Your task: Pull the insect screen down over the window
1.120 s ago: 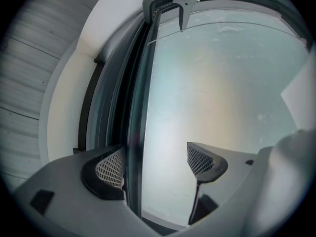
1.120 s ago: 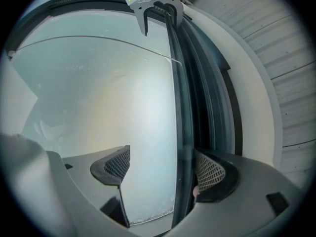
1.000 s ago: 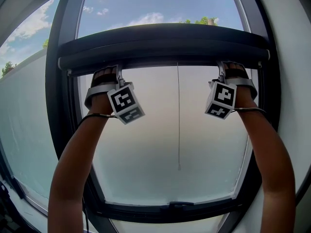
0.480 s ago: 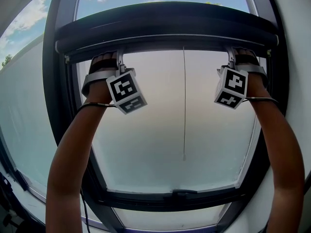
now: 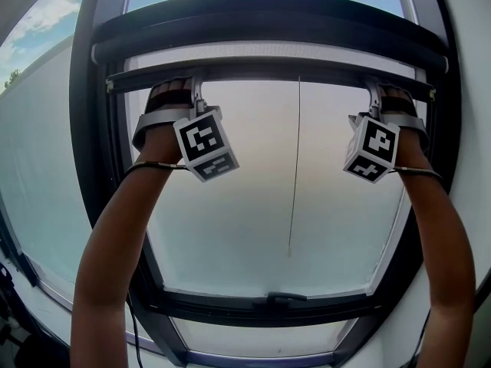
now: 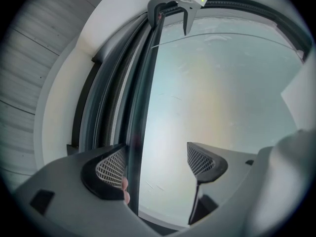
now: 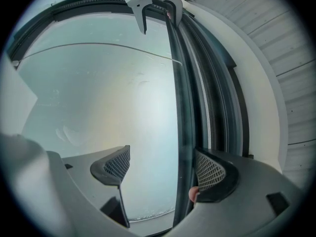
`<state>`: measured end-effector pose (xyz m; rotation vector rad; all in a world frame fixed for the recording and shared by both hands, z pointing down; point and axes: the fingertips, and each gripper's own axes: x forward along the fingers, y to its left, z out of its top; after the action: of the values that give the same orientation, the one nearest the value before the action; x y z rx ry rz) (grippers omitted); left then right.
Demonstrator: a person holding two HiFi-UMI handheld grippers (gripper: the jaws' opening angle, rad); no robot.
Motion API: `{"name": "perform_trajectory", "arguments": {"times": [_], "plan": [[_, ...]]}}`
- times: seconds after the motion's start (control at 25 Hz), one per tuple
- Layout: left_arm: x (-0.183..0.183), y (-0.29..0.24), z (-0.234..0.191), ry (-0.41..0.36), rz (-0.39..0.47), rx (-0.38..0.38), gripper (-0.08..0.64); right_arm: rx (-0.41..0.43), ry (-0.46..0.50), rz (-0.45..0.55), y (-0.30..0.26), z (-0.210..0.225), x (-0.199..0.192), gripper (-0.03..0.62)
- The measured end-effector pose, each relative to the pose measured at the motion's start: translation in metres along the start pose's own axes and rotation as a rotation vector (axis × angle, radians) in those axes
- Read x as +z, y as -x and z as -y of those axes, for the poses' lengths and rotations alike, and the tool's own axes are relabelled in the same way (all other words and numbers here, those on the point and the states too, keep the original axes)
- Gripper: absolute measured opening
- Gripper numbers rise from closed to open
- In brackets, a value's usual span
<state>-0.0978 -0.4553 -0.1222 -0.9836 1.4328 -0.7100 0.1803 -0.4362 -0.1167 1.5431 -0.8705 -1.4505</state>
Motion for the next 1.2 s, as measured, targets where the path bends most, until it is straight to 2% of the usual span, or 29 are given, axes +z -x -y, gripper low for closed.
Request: {"name": "perform_trajectory", "arguments": {"times": [0.2, 0.56, 0.8, 0.92, 1.2], "plan": [[-0.006, 0.007, 0.018, -0.044, -0.017, 0.009, 0.367, 0.007, 0.019, 0.004, 0.006, -0.015, -0.001, 0.391], [-0.012, 0.022, 0.041, -0.037, -0.014, -0.001, 0.367, 0.023, 0.028, 0.013, 0.021, -0.041, -0.001, 0.394], [-0.009, 0.035, 0.057, -0.005, 0.006, -0.020, 0.367, 0.047, 0.027, 0.009, 0.031, -0.060, -0.001, 0.394], [-0.014, 0.038, 0.067, -0.023, -0.019, -0.065, 0.367, 0.053, 0.032, 0.011, 0.033, -0.063, 0.000, 0.394], [-0.015, 0.048, 0.085, -0.039, -0.027, -0.118, 0.367, 0.079, 0.038, -0.001, 0.040, -0.081, -0.003, 0.394]]}}
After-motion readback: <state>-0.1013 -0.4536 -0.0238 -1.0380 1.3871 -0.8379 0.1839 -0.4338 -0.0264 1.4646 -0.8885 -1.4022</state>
